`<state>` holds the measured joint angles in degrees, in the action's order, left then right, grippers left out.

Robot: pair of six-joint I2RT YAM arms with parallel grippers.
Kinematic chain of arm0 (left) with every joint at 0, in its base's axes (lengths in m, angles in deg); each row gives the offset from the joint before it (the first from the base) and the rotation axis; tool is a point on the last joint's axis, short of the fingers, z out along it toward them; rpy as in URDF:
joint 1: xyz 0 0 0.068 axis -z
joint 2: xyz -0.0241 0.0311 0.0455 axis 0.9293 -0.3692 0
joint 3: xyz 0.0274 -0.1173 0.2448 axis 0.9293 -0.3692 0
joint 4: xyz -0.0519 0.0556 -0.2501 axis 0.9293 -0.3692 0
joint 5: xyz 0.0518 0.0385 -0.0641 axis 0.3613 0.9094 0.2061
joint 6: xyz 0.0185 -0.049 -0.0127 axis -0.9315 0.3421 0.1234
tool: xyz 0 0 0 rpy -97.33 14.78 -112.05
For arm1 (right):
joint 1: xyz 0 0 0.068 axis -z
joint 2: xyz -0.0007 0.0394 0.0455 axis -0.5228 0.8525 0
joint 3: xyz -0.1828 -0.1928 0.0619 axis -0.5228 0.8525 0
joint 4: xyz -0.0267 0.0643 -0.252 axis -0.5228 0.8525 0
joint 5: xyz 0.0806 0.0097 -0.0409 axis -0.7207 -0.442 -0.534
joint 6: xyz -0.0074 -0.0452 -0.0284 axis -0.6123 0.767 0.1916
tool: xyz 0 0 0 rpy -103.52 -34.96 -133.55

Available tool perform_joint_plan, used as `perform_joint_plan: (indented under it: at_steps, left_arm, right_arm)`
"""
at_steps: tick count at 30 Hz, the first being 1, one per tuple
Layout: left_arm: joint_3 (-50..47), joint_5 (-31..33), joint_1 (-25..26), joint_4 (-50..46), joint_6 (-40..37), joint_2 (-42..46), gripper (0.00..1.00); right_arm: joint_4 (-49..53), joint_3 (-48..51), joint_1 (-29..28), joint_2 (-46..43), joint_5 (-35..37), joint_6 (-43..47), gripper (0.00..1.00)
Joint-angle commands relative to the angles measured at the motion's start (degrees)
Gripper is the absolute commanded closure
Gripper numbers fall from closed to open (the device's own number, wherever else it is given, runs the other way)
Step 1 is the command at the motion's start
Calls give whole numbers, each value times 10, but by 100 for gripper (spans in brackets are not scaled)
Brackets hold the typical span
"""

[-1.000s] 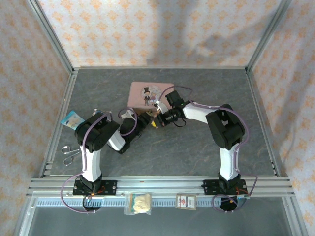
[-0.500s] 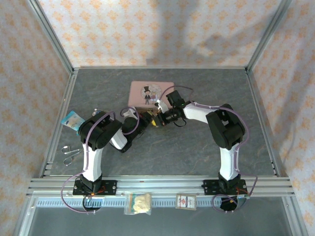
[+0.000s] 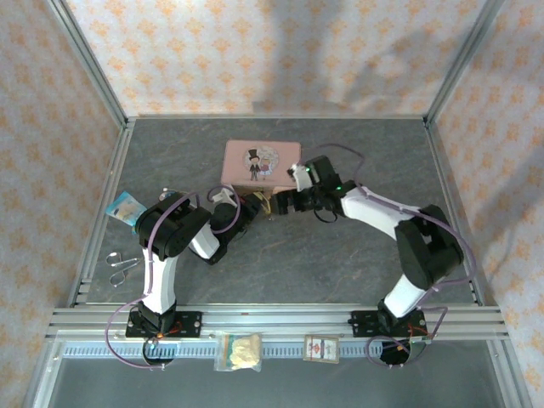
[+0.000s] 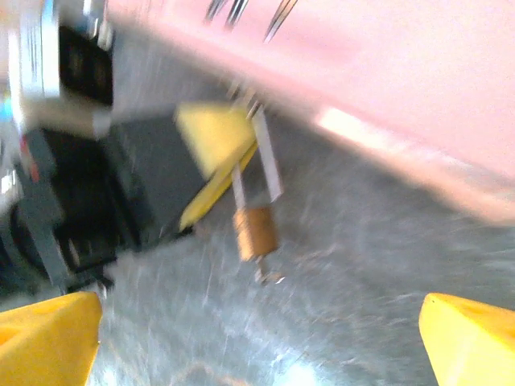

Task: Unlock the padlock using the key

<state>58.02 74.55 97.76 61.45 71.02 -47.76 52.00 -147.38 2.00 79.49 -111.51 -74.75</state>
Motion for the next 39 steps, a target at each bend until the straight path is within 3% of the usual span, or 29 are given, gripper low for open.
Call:
perform_joint_plan:
  at_steps: [1, 4, 12, 20, 29, 39]
  left_arm:
    - [-13, 21, -1, 27, 9, 0, 100]
    - [-18, 33, -1, 36, 17, -1, 100]
    - [-39, 114, 3, 84, 75, -12, 100]
    - [-37, 194, 18, 93, 104, -12, 100]
    - [-61, 262, 27, 98, 118, 1, 100]
    - [-71, 325, 27, 104, 132, 11, 100]
  right_arm:
    - [-34, 5, 41, -21, 120, -110, 0]
    - [-50, -13, 48, 2, 181, -142, 0]
    - [-162, -18, 48, 61, 181, -212, 0]
    - [-210, -24, 32, 100, 187, -243, 0]
    - [-177, -96, -11, 181, 235, -284, 0]
    - [-158, -42, -15, 170, 315, -312, 0]
